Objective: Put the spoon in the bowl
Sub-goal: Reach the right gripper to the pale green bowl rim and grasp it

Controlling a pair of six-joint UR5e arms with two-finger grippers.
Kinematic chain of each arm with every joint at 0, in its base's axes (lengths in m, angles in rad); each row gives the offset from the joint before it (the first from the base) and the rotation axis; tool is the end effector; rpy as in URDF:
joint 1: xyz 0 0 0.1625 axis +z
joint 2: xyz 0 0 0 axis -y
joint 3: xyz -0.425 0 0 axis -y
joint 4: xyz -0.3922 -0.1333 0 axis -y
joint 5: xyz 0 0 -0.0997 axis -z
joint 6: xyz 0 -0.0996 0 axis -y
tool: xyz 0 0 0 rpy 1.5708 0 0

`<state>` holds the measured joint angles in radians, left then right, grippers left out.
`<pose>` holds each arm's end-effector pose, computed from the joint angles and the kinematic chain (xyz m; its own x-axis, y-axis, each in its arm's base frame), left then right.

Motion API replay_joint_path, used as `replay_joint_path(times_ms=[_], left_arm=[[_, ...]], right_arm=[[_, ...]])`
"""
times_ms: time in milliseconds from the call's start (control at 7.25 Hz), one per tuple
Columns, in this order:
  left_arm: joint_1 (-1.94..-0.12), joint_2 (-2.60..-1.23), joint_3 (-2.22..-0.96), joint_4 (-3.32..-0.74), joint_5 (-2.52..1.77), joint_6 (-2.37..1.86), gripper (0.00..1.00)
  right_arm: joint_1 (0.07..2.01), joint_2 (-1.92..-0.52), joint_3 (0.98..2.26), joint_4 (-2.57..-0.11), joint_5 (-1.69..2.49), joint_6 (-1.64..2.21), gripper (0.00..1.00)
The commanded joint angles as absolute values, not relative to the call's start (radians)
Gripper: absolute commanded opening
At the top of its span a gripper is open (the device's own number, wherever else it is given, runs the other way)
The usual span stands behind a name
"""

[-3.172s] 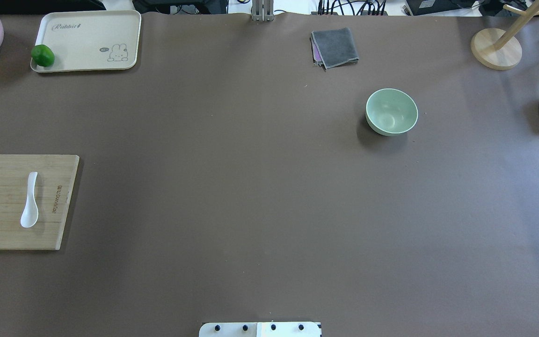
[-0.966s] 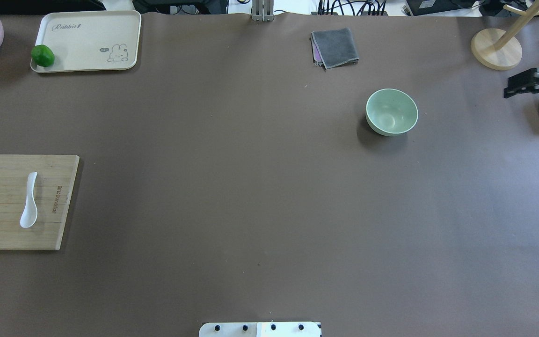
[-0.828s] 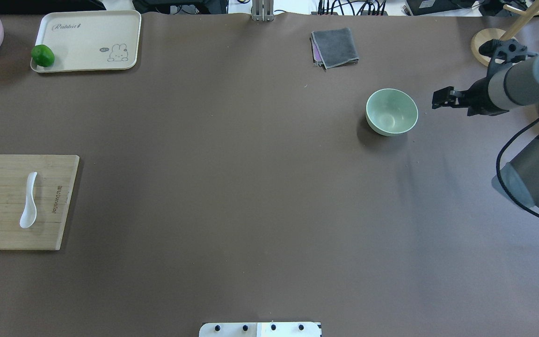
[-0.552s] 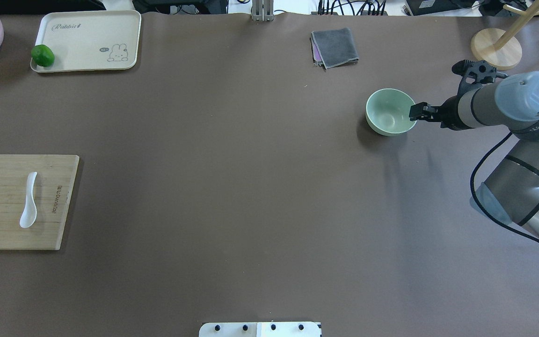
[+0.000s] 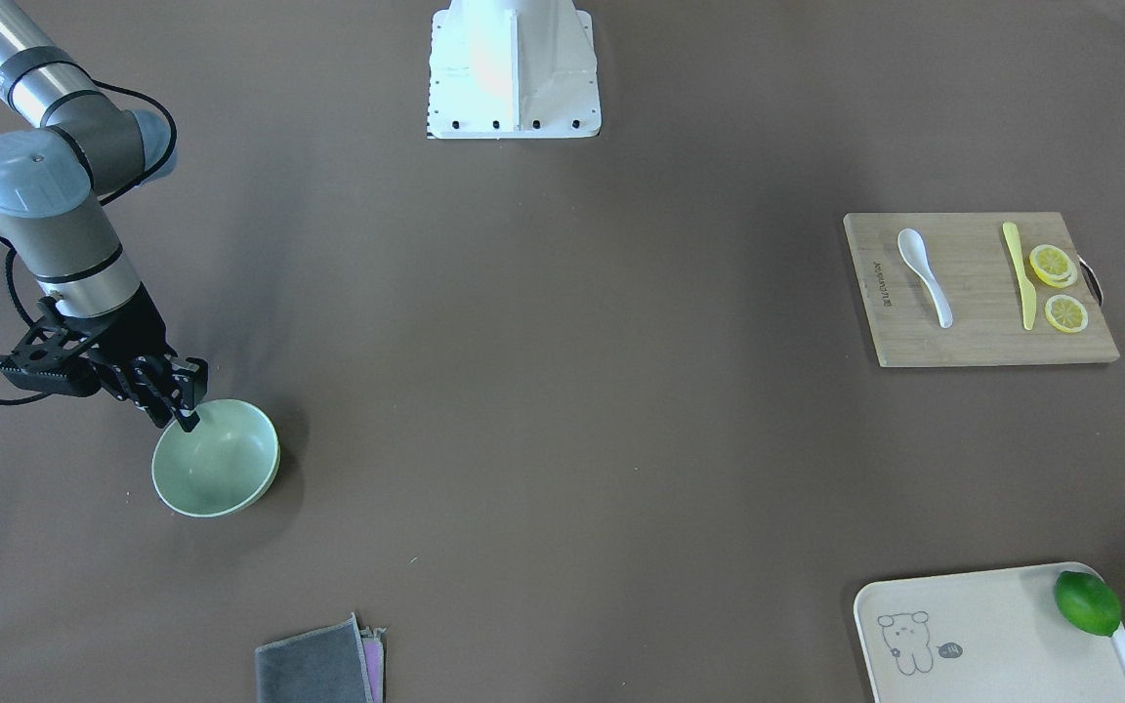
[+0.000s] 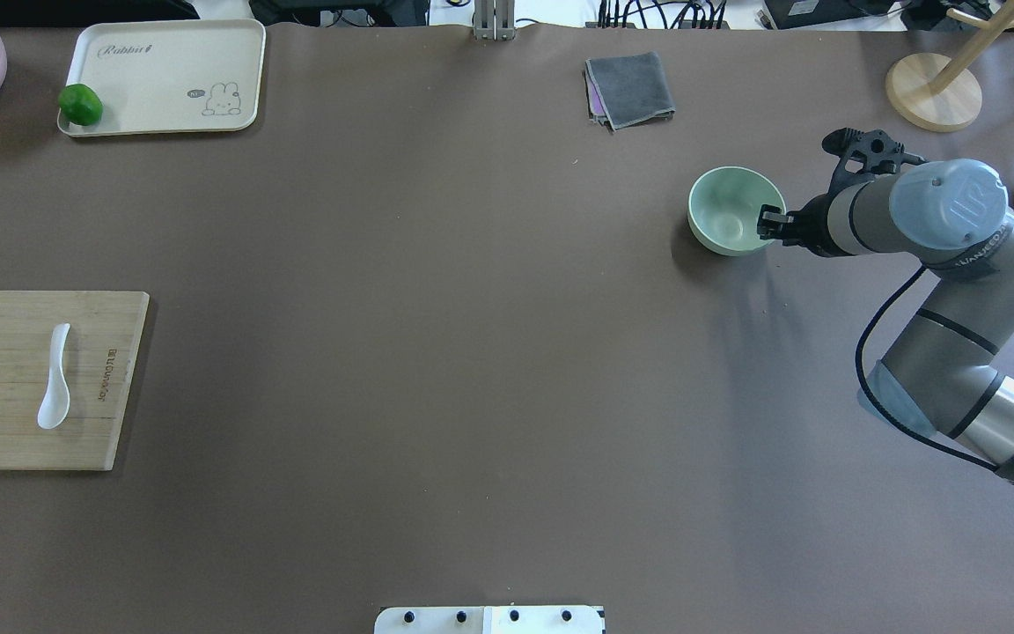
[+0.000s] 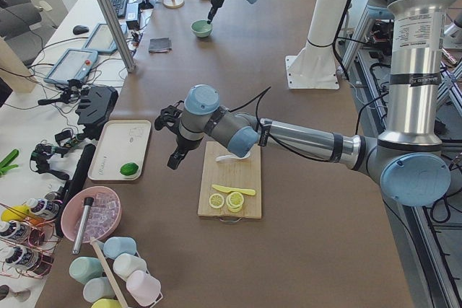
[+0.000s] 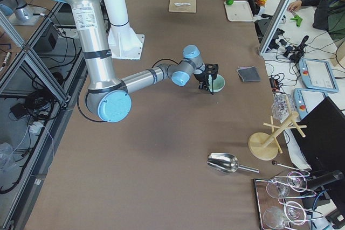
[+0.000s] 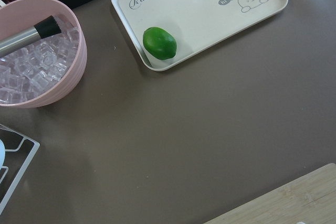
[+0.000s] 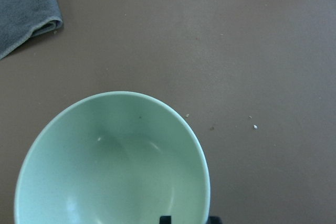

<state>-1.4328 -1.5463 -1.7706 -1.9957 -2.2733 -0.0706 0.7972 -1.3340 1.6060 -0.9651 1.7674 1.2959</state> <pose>0.0006 -0.5057 0.5254 0.7120 0.4076 -0.5717 -0.0634 0.8482 0.5258 -0.3492 -0.5205 0.4560 0.5916 0.2247 0.7743 -0.4530 0.8871 0.0887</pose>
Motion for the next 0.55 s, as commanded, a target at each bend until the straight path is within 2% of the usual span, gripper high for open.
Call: replay_joint_path(times_ms=[0, 276, 414], left_arm=[[-1.433, -1.546, -1.770, -1.996, -2.273, -0.071, 0.99], [-1.430, -1.546, -1.770, -1.996, -2.273, -0.071, 0.99], [-1.427, -1.548, -1.770, -1.996, -2.273, -0.072, 0.99]], right_arm=[[0.782, -1.308, 1.565, -0.963, 1.734, 1.316, 0.03], [0.781, -1.272, 1.581, -0.977, 1.746, 1.325, 0.00], [0.782, -1.228, 1.623, -1.059, 1.775, 1.366, 0.00]])
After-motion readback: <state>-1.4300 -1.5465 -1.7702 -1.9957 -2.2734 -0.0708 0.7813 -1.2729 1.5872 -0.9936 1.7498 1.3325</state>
